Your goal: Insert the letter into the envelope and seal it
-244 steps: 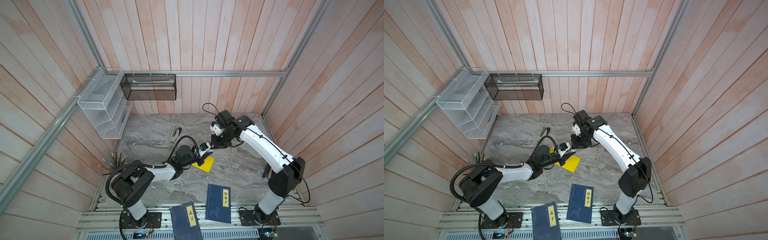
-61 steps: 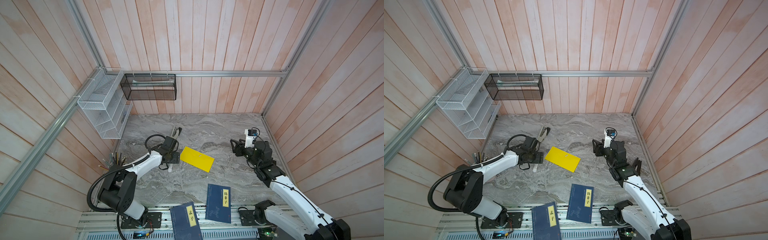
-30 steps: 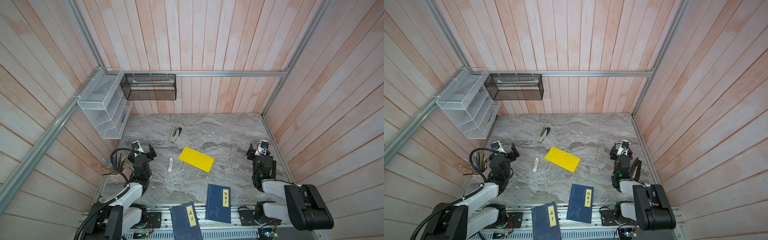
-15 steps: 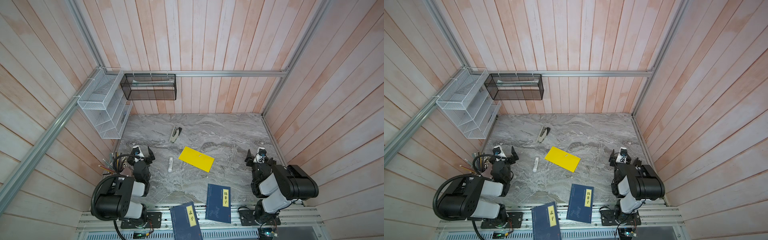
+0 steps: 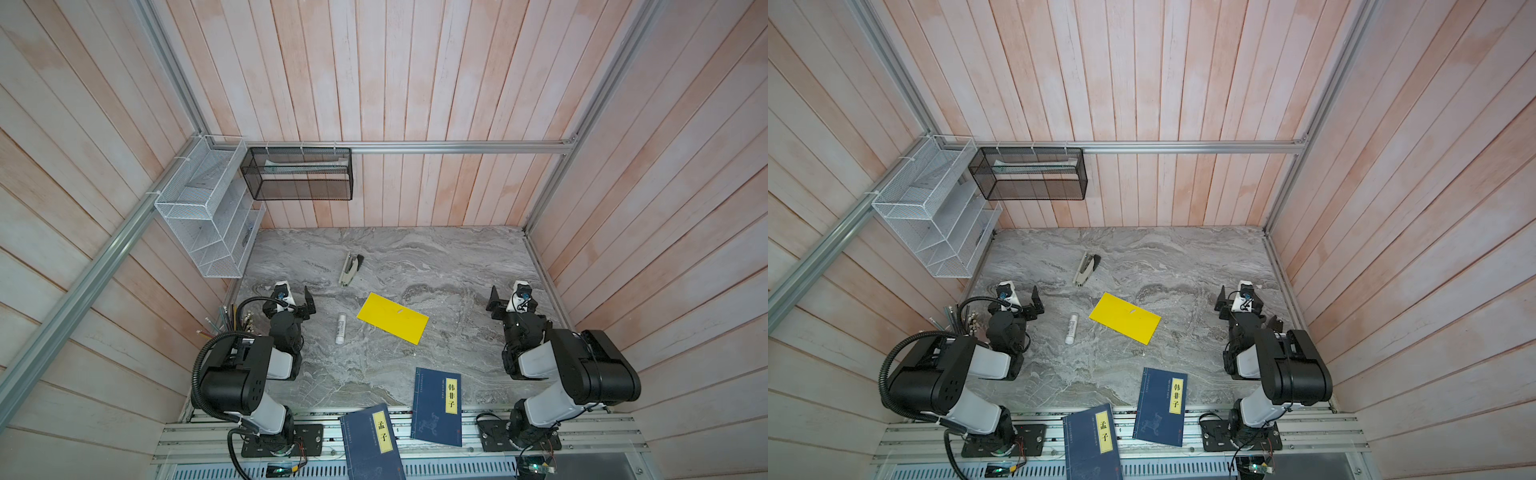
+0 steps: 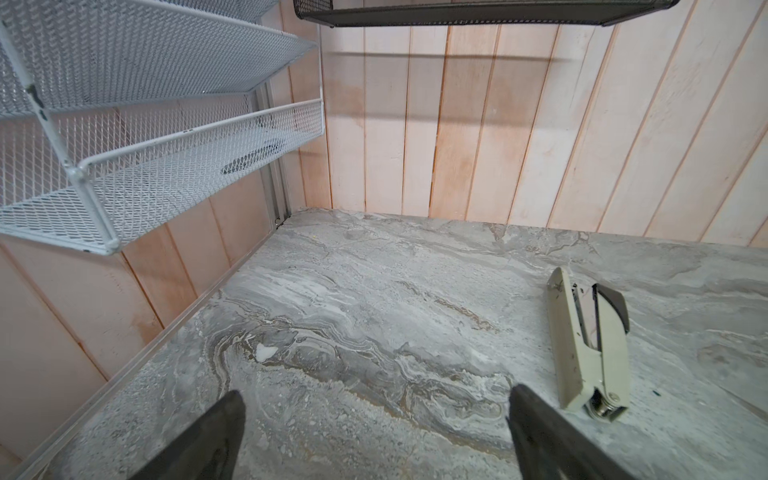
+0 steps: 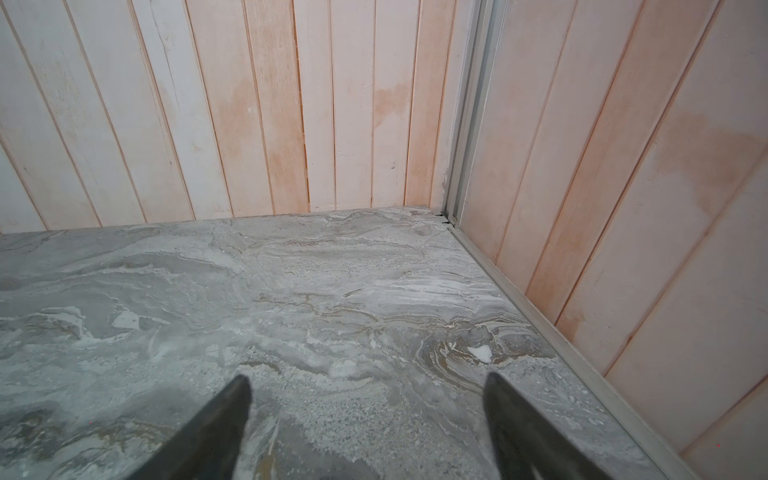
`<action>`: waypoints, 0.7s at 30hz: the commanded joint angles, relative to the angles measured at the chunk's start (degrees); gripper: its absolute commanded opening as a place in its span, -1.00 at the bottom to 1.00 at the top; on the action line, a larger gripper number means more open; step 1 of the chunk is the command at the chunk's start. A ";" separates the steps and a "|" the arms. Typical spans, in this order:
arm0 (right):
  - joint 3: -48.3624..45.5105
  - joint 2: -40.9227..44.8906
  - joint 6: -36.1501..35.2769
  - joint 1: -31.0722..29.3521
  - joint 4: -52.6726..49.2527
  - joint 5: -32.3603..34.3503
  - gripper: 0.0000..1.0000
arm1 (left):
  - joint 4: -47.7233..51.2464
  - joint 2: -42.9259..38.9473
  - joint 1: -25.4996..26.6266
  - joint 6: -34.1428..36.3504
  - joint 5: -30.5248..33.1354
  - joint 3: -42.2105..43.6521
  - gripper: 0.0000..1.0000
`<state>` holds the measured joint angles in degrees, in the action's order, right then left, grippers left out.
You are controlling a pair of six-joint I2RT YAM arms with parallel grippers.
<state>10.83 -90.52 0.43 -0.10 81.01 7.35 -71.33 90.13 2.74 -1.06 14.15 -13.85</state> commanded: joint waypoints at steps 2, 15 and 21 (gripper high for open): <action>0.59 0.64 0.79 0.35 -1.95 -0.43 0.96 | 0.35 0.39 -0.81 -0.07 -1.76 -0.68 0.99; 0.68 0.63 0.79 0.36 -2.20 -0.65 0.96 | 0.19 0.06 -0.81 -0.08 -1.75 -0.48 0.99; 0.68 0.62 0.74 0.36 -2.18 -0.67 0.97 | 0.16 0.09 -0.81 -0.08 -1.76 -0.39 0.99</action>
<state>10.83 -90.52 0.49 0.03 79.46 7.35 -70.24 90.13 2.15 -1.08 12.53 -14.02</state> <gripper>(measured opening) 0.982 0.996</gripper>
